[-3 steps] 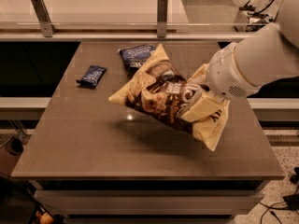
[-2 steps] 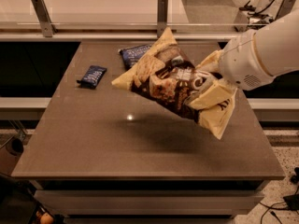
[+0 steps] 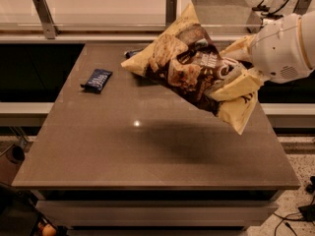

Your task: Pick brown chip bag

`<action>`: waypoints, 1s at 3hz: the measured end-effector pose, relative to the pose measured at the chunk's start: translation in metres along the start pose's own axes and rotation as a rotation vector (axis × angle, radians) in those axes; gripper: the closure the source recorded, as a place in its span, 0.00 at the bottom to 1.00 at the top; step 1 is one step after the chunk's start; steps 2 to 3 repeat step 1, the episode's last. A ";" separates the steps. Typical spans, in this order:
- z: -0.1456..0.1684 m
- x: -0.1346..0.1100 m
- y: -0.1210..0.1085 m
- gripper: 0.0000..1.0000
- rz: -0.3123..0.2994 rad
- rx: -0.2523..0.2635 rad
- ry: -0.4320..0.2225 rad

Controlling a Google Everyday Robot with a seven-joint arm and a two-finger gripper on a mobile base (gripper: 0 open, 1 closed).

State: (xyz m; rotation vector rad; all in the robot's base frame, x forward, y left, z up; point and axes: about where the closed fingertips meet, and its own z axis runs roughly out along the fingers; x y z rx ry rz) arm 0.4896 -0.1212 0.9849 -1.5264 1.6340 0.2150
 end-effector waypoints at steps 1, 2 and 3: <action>-0.001 -0.001 0.000 1.00 -0.002 0.002 -0.003; -0.001 -0.001 0.000 1.00 -0.002 0.002 -0.003; -0.001 -0.001 0.000 1.00 -0.002 0.002 -0.003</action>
Offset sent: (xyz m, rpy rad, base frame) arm 0.0000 0.0000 0.0000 0.0000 0.0000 0.0000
